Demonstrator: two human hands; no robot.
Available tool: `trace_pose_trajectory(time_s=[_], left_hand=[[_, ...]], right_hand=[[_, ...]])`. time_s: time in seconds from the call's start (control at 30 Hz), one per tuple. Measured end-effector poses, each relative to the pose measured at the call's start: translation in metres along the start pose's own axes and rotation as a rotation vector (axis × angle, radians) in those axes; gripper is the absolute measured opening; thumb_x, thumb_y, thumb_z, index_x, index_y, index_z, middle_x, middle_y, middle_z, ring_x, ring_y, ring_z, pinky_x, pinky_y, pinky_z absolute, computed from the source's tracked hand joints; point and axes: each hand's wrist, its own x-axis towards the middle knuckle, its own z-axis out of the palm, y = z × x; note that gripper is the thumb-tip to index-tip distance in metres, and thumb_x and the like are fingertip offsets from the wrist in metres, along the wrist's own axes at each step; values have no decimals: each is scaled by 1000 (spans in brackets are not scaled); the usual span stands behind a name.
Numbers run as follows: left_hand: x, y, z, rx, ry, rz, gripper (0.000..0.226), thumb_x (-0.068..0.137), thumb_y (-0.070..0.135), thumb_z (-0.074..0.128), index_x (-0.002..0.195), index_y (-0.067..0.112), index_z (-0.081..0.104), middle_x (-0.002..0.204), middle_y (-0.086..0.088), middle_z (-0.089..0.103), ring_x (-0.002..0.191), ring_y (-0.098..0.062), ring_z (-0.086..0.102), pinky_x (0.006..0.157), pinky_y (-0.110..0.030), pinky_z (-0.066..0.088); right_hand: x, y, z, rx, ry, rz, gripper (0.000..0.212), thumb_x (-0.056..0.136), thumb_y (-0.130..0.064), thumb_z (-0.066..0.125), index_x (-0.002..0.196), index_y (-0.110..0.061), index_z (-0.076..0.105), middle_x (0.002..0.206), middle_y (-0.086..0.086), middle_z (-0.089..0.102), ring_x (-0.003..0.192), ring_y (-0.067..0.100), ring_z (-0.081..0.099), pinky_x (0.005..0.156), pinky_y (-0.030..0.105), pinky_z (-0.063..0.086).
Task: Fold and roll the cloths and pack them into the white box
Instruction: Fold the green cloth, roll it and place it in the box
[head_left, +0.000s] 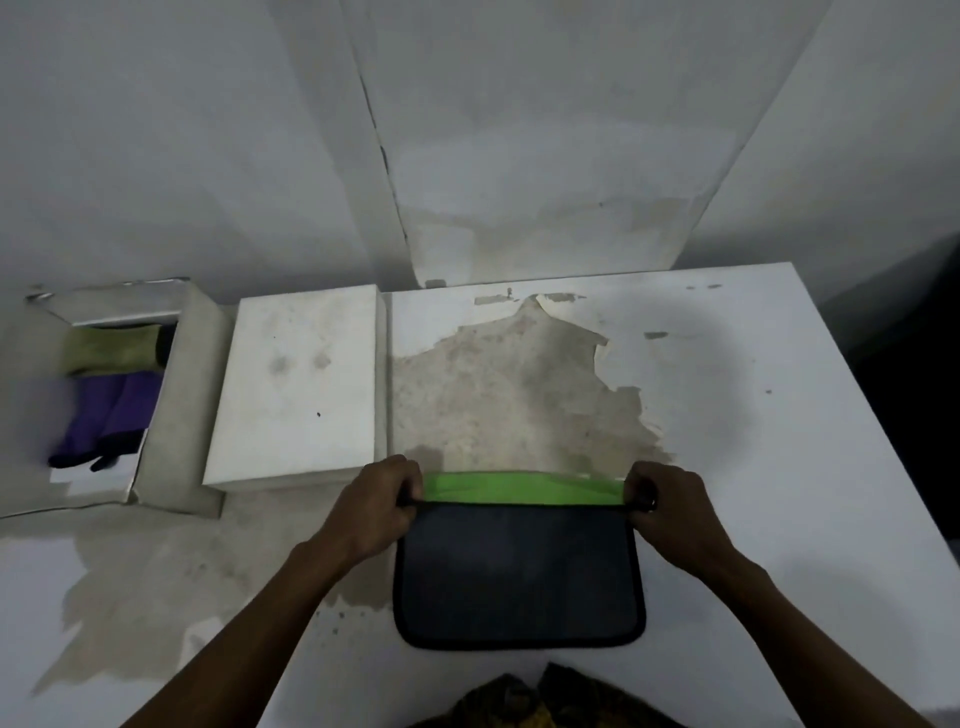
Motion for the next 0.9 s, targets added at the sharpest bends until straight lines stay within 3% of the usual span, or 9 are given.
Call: trace_pose_trajectory(time_s=[0.17, 0.33, 0.47, 0.57, 0.67, 0.9], left_hand=[[-35, -8, 24, -14, -46, -9, 24, 67, -4, 62, 72, 18, 54, 83, -2, 61, 77, -19, 59, 65, -34, 48], [-66, -19, 45, 37, -112, -11, 19, 62, -3, 59, 73, 12, 58, 83, 4, 55, 75, -12, 53, 56, -18, 33], [-81, -27, 59, 82, -162, -7, 17, 62, -1, 57, 70, 14, 57, 83, 5, 53, 75, -10, 52, 54, -17, 33], [-87, -32, 65, 100, -177, 4, 15, 60, 2, 55, 68, 14, 56, 83, 5, 52, 78, -11, 51, 59, -25, 39], [-88, -34, 70, 125, -195, 28, 13, 61, 1, 55, 70, 9, 59, 85, 5, 52, 81, -11, 51, 61, -26, 40], [-95, -38, 75, 193, -237, 113, 11, 65, 4, 58, 70, 10, 65, 91, -4, 56, 86, -21, 56, 62, -26, 41]], right_hand=[[-39, 13, 14, 15, -39, -6, 36, 57, 14, 59, 61, -21, 52, 62, -3, 57, 60, 20, 55, 53, 38, 46], [-69, 24, 28, -47, -165, -7, 48, 57, 12, 60, 61, -34, 44, 71, -3, 55, 70, 23, 54, 60, 41, 46], [-83, 32, 37, -121, -255, 0, 39, 63, 9, 59, 71, -27, 48, 82, -2, 54, 81, 22, 52, 68, 36, 45], [-91, 38, 43, -134, -278, 14, 38, 67, 10, 58, 81, -25, 53, 89, -2, 52, 84, 19, 49, 70, 32, 41], [-97, 44, 49, -141, -267, 6, 32, 69, 13, 57, 90, -10, 65, 90, -1, 51, 86, 18, 49, 72, 29, 40], [-101, 42, 47, -161, -327, 8, 27, 70, 12, 59, 89, -5, 66, 92, 4, 50, 88, 28, 54, 75, 41, 47]])
